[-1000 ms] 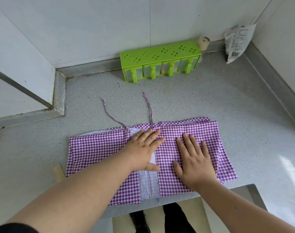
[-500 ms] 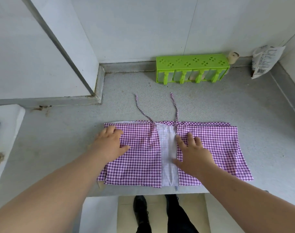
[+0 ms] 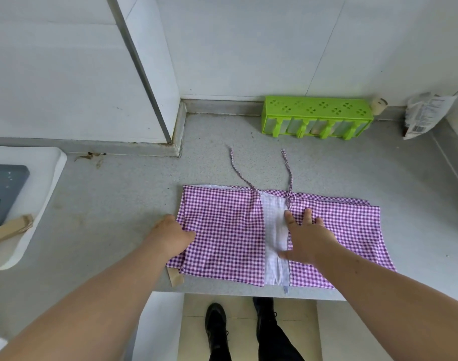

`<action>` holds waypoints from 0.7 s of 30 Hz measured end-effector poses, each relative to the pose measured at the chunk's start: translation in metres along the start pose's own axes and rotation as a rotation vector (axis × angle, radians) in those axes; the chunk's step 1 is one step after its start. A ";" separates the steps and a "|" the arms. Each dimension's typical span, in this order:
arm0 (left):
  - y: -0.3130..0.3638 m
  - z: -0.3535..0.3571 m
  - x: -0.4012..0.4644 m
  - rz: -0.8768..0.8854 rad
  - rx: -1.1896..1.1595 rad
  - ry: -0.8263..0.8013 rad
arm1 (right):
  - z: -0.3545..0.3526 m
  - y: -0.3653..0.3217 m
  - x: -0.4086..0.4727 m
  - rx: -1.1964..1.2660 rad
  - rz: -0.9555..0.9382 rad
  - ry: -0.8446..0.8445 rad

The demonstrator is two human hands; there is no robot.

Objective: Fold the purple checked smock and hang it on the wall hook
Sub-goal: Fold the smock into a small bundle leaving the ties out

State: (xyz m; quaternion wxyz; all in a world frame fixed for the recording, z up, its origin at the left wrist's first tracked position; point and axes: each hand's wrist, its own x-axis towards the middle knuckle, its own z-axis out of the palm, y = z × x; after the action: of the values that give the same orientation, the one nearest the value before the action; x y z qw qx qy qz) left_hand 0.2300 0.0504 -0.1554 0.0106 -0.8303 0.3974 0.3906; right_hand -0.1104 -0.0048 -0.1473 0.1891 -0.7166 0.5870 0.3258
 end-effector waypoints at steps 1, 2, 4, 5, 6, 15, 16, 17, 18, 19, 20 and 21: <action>0.000 -0.001 0.000 0.006 -0.020 -0.039 | 0.001 0.000 0.001 -0.006 0.003 0.001; 0.002 -0.002 -0.002 0.012 -0.046 -0.081 | 0.002 0.000 0.001 -0.008 0.007 0.000; 0.004 -0.003 -0.004 0.015 -0.099 -0.141 | 0.002 0.000 0.001 -0.008 0.010 0.000; 0.005 -0.004 -0.004 0.013 -0.111 -0.164 | 0.002 0.000 0.001 -0.008 0.012 0.004; 0.005 -0.004 -0.004 0.004 -0.113 -0.191 | 0.002 0.000 0.001 -0.011 0.016 0.003; 0.013 0.006 -0.001 -0.021 -0.260 -0.153 | -0.022 -0.024 -0.003 0.214 0.037 0.323; 0.013 0.008 0.001 -0.041 -0.284 -0.130 | -0.025 -0.031 0.003 0.321 0.042 0.320; 0.013 0.011 0.003 -0.059 -0.297 -0.116 | -0.029 -0.038 0.009 0.412 0.051 0.298; 0.013 0.013 0.005 -0.067 -0.298 -0.115 | -0.033 -0.044 0.014 0.472 0.071 0.258; 0.012 0.014 0.008 -0.084 -0.297 -0.119 | -0.037 -0.048 0.022 0.530 0.094 0.236; 0.012 0.015 0.010 -0.096 -0.308 -0.118 | -0.041 -0.051 0.030 0.593 0.112 0.219; 0.011 0.017 0.015 -0.118 -0.328 -0.115 | -0.046 -0.053 0.038 0.643 0.123 0.188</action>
State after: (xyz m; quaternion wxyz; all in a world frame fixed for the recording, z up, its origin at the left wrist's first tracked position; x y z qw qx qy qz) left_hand 0.2176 0.0390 -0.1736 -0.0794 -0.8191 0.2779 0.4956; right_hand -0.0444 -0.0495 -0.1464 0.3304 -0.6103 0.7168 0.0671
